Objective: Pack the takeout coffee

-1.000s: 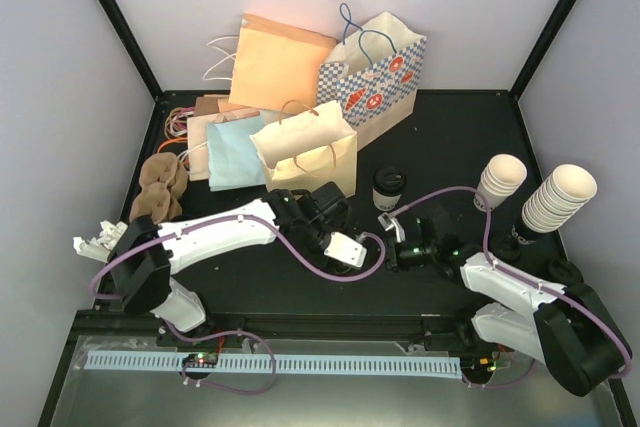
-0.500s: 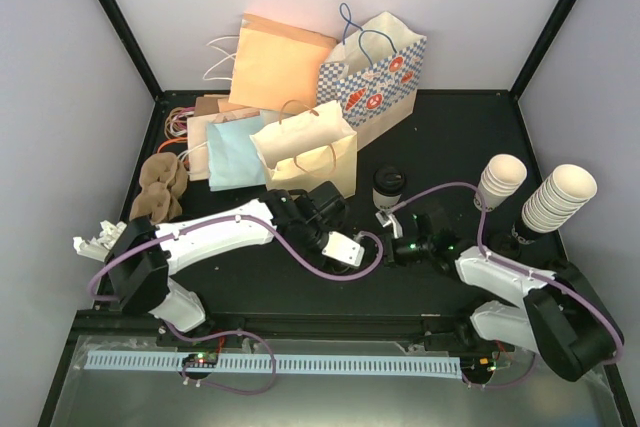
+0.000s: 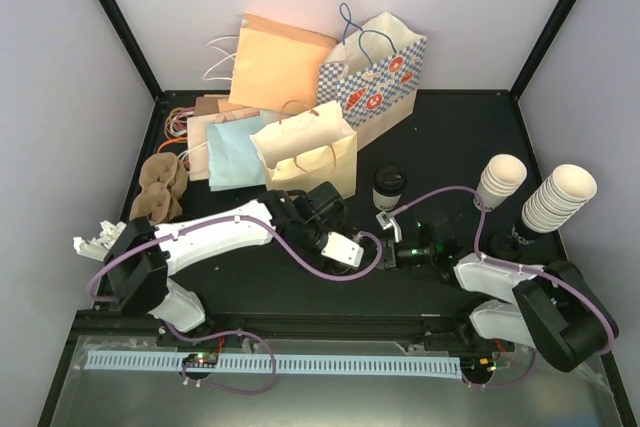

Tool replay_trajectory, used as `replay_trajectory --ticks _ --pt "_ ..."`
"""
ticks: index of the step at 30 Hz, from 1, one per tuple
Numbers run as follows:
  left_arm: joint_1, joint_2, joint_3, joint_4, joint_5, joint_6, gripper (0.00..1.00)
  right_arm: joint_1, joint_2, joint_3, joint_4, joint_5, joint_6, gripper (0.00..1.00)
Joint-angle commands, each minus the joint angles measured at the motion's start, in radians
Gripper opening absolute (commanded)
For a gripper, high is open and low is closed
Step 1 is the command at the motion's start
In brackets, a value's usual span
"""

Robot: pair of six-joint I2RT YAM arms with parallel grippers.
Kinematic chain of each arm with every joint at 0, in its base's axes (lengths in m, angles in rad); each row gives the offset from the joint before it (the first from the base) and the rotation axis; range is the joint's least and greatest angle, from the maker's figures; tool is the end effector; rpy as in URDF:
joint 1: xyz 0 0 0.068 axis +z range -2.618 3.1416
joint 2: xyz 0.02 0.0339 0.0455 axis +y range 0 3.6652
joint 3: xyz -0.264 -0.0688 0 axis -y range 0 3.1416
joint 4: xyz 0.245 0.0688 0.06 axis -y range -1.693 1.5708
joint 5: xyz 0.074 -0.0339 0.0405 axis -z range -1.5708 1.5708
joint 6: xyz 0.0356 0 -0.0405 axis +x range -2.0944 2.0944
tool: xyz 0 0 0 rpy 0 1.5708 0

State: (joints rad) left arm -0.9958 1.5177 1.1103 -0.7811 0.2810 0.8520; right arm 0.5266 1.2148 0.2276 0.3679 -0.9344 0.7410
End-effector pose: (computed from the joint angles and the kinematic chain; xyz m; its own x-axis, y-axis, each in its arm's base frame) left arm 0.1522 -0.2530 0.2347 0.3169 0.8406 -0.4393 0.9477 -0.2991 0.1113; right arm 0.1503 0.1205 0.1343 -0.9540 -0.0906 -0.2856 -0.2993 0.3332 0.8941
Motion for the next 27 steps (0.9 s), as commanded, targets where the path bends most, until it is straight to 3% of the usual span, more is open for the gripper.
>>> replay_trajectory --ticks 1,11,17,23,27 --pt "-0.004 0.054 -0.056 0.005 0.001 0.015 0.34 0.018 0.079 -0.082 -0.162 0.128 -0.006 0.22" --pt "-0.003 0.06 -0.084 0.034 0.016 -0.003 0.33 0.018 0.185 -0.111 -0.029 0.117 0.023 0.2" --pt "-0.001 0.053 -0.083 0.036 0.019 -0.012 0.33 0.017 -0.012 -0.015 -0.25 0.16 -0.028 0.22" --pt "0.0 0.023 -0.074 0.05 0.041 -0.034 0.33 -0.004 -0.273 0.132 -0.478 0.225 -0.06 0.3" --pt "0.0 -0.01 -0.071 0.07 0.071 -0.058 0.33 -0.016 -0.34 0.185 -0.565 0.245 -0.088 0.33"
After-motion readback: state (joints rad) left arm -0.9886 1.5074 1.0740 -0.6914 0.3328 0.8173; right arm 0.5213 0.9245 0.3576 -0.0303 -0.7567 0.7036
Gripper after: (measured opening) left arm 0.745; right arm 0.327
